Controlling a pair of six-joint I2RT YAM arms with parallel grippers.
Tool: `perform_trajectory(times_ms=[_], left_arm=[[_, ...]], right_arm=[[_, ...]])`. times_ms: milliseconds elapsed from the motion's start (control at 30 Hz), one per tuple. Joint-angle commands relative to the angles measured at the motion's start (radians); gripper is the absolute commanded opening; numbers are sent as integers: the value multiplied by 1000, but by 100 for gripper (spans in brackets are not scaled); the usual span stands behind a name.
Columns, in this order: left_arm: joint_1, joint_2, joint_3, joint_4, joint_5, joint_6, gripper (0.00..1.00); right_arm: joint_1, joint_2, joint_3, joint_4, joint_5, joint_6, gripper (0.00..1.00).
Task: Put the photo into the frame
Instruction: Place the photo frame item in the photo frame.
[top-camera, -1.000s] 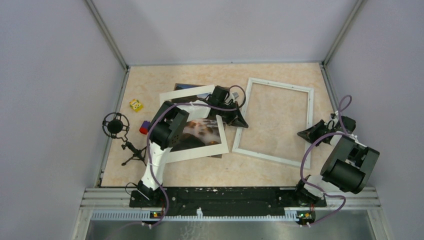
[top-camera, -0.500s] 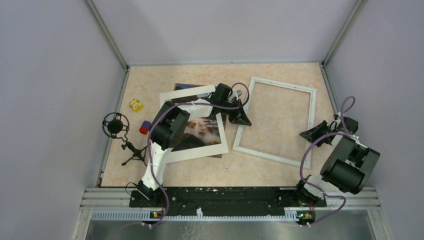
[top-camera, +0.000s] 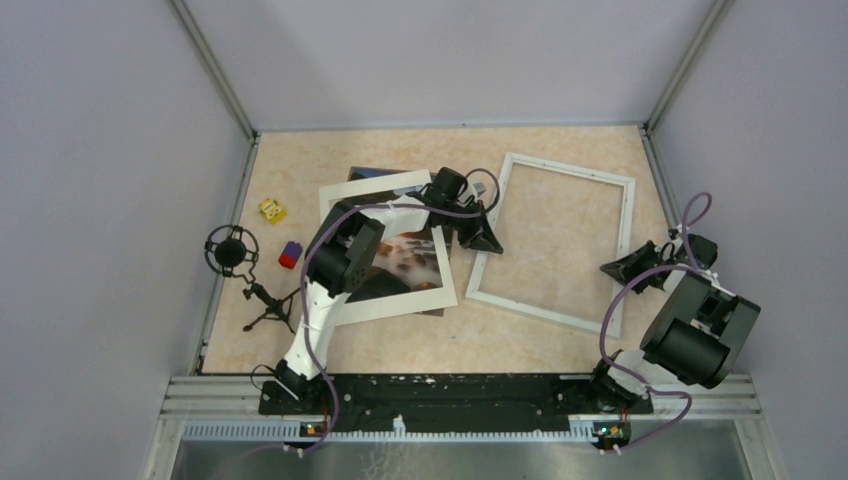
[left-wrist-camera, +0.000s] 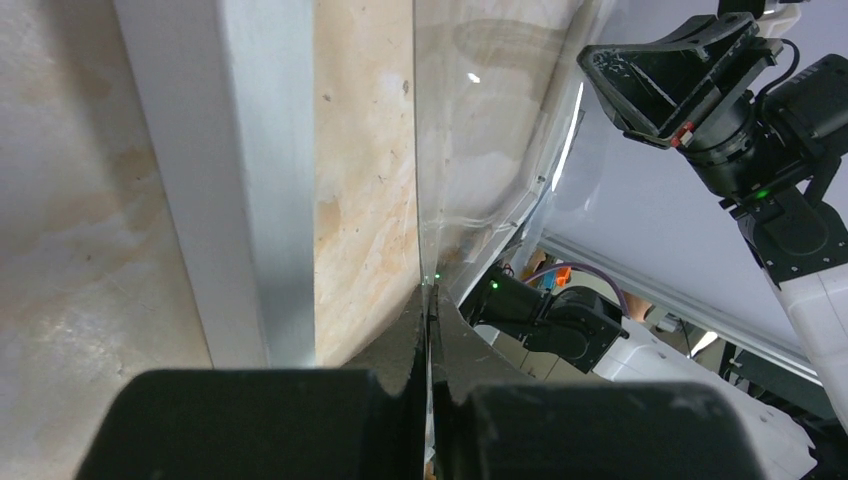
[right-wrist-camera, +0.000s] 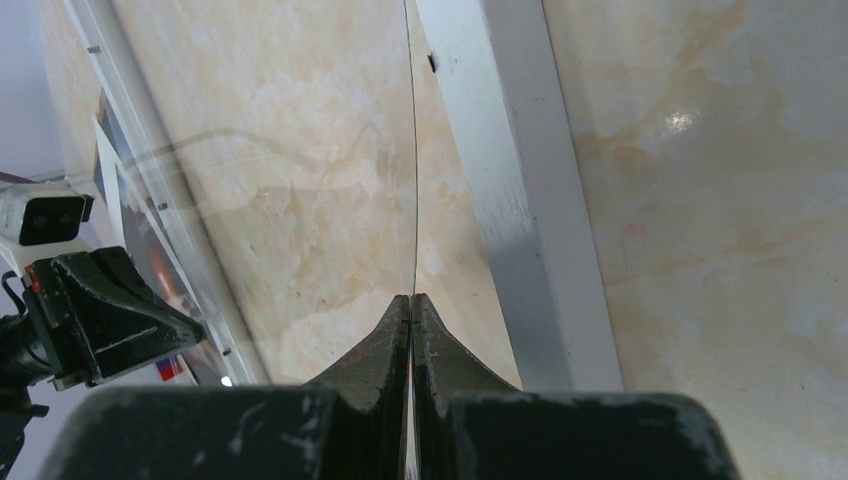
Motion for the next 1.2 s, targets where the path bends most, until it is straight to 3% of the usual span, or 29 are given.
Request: perform_trajectory(times_ms=[0, 367, 1167], left_arm=[[11, 3, 44, -27, -23, 31, 4], [38, -16, 32, -110, -55, 90, 15], [46, -22, 28, -130, -83, 130, 27]], right_arm=[[-18, -18, 4, 36, 26, -11, 0], [-19, -33, 5, 36, 30, -6, 0], [-20, -37, 10, 8, 103, -14, 0]])
